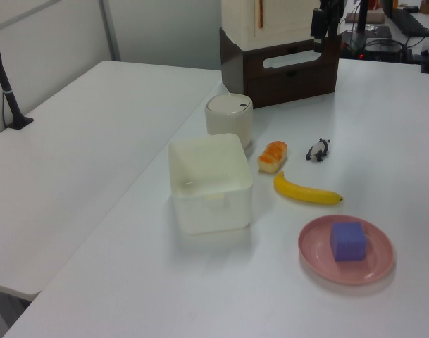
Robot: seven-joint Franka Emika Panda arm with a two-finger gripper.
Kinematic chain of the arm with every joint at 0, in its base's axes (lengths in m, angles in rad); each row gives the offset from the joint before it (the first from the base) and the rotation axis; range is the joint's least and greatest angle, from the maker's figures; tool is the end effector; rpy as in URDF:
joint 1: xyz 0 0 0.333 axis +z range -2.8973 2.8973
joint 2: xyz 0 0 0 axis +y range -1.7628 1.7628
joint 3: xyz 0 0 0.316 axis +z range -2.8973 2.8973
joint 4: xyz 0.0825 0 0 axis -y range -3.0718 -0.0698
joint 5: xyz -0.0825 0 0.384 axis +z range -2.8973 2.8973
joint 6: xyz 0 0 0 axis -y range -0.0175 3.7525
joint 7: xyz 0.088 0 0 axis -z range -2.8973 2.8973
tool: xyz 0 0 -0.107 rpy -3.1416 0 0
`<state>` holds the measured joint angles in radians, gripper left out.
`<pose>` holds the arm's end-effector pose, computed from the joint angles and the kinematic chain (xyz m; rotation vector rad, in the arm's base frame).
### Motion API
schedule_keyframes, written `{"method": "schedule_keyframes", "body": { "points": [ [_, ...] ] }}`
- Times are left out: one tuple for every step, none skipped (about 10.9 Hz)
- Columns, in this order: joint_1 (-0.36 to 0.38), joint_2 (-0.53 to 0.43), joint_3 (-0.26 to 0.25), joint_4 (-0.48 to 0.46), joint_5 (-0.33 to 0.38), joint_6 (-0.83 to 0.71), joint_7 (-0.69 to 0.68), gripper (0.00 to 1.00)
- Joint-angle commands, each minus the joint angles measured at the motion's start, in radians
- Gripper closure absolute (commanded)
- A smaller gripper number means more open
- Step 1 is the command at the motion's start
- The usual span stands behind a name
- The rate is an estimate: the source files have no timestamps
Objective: Slide open the drawer
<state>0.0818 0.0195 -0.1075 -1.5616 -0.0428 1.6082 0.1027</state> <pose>0.5640 -0.0183 0.6215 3.0912 -0.1971 0.0448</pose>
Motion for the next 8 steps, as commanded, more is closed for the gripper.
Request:
{"method": "schedule_keyframes", "body": {
  "points": [
    [-0.001, -0.016, -0.006, -0.002, 0.015, -0.036, -0.044, 0.00],
    [-0.002, -0.016, -0.006, -0.002, 0.015, -0.036, -0.044, 0.00],
    [-0.001, -0.016, -0.006, -0.002, 0.015, -0.036, -0.044, 0.00],
    [0.001, -0.015, -0.004, -0.002, 0.015, -0.034, -0.044, 0.00],
    [0.003, -0.015, -0.003, -0.003, 0.017, -0.034, -0.044, 0.00],
    [0.006, -0.015, -0.003, -0.005, 0.017, -0.034, -0.044, 0.00],
    [0.006, -0.012, -0.001, -0.005, 0.017, -0.033, -0.047, 0.00],
    [0.006, -0.009, -0.001, -0.005, 0.017, -0.030, -0.067, 0.00]
  ]
}}
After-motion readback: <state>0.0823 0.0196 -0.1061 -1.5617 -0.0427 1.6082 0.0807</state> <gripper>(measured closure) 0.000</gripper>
